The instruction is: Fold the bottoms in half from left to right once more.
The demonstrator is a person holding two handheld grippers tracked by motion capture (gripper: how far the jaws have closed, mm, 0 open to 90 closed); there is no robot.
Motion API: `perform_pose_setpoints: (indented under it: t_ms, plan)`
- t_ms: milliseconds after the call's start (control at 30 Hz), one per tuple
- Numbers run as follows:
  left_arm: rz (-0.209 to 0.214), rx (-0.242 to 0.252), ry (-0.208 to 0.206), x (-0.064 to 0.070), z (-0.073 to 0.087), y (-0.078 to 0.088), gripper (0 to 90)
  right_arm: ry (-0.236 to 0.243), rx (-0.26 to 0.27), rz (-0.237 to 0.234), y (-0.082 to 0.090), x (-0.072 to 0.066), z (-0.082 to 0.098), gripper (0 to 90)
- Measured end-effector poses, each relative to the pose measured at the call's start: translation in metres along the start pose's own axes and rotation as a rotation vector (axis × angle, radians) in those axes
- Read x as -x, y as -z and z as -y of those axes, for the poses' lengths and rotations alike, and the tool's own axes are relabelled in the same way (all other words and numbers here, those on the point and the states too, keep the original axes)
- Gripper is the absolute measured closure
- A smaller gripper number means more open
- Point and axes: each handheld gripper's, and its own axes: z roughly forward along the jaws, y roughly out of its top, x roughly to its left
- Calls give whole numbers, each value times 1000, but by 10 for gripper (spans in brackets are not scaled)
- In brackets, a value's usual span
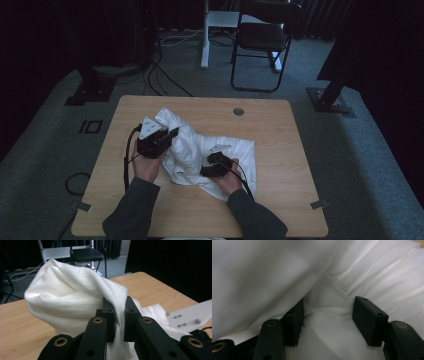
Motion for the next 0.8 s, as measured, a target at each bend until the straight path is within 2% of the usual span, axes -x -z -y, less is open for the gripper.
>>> perform_pose_setpoints:
  t_ms: [167, 300, 333, 367, 433, 500, 533, 567, 600, 633, 700, 767, 800]
  plan:
    - [26, -4, -17, 11, -3, -9, 843, -10, 19, -11, -10, -7, -5, 414]
    - [28, -13, -27, 16, -3, -14, 844, 14, 6, -88, -19, -16, -14, 406]
    - [28, -13, -27, 16, -3, -14, 844, 14, 6, -88, -19, -16, -14, 406]
    - [33, -15, -23, 15, -2, -15, 844, 22, -3, -110, -18, -16, -16, 399]
    - [32, -20, -24, 13, 0, -14, 844, 33, 25, -131, 1, -14, -15, 352]
    - [31, -25, -25, 12, 1, -13, 844, 45, 66, -112, 21, -7, -8, 336]
    - [31, -25, -25, 12, 1, -13, 844, 45, 66, -112, 21, -7, -8, 336]
    - [31, -27, -24, 12, 3, -13, 844, 38, 81, -85, 30, -2, -3, 336]
    - [33, -28, -21, 12, 3, -14, 844, -15, 71, -30, 42, 12, 8, 335]
    - [36, -26, -18, 13, 3, -14, 844, -47, 47, -16, 44, 18, 13, 332]
    - [42, -28, -25, 17, 2, -16, 844, -69, 8, 10, 38, 25, 21, 327]
    - [51, -32, -38, 21, 0, -18, 844, -64, -20, 13, 27, 24, 26, 323]
    - [56, -35, -44, 23, -1, -19, 844, -43, -11, 31, 22, 21, 26, 322]
